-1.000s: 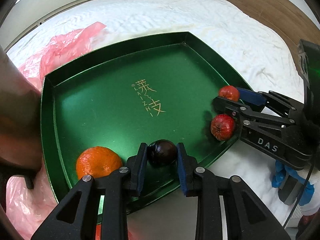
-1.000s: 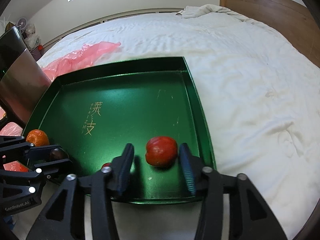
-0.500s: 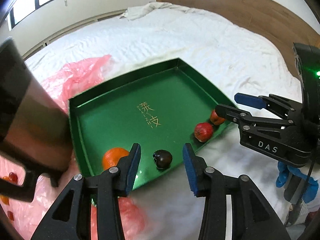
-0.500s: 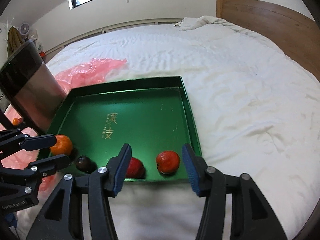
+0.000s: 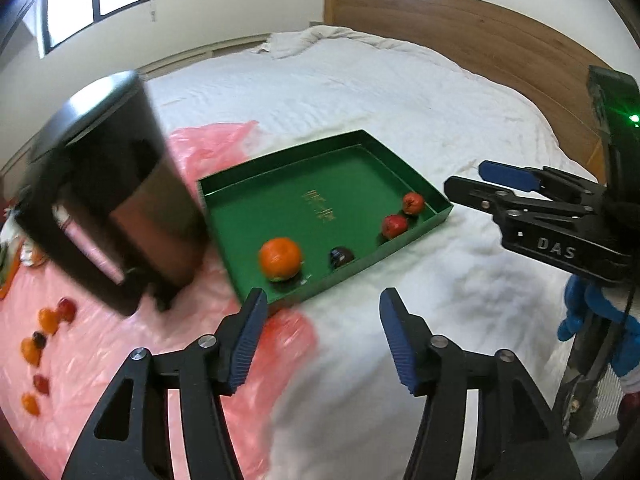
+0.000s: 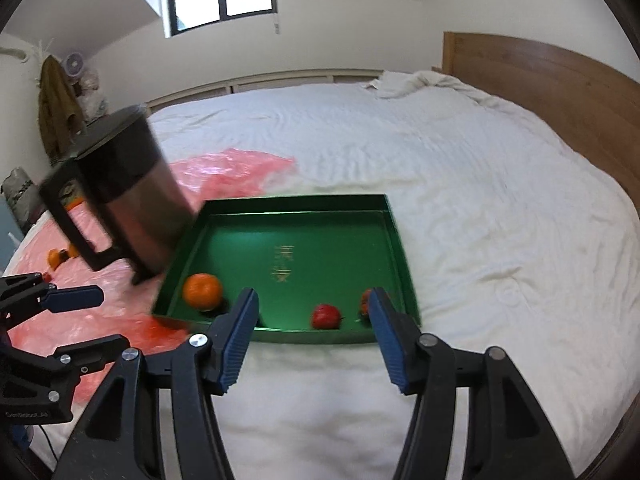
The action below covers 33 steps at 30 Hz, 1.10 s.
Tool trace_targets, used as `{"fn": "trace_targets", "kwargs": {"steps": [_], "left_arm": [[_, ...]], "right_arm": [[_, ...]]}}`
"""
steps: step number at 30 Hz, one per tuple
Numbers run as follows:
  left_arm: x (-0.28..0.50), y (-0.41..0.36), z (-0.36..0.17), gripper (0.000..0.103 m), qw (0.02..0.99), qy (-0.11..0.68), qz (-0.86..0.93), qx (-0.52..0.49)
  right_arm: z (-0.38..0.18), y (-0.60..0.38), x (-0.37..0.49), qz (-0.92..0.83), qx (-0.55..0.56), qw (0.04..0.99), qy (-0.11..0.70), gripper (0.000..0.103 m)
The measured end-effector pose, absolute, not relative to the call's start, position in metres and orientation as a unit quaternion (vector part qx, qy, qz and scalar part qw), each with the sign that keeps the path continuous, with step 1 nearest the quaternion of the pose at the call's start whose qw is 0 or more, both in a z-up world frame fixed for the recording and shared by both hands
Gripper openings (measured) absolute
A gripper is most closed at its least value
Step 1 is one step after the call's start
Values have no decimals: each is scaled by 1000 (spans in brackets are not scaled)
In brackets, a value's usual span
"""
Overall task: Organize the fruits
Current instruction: 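Move both open tools back over the remaining fruit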
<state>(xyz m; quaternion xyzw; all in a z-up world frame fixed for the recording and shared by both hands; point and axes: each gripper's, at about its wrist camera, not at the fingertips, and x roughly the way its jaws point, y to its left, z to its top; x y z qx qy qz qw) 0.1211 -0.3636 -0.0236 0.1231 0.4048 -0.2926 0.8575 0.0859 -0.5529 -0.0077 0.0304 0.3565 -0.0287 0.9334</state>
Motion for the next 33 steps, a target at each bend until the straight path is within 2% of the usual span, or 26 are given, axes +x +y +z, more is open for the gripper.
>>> {"fn": "trace_targets", "kwargs": {"steps": [5,22,33], "left_arm": [[99,-330,-21,56,864,405,-275,118],[56,-215,-19,56,887,405,-206,89],[48,-138,-40,56,895,417,-150,57]], "right_arm": [[2,-519,66,-10,22,936,350,102],[19,-396,22,54,-7,949,310,103],[6,-329,25,110,-18,934,338,103]]}}
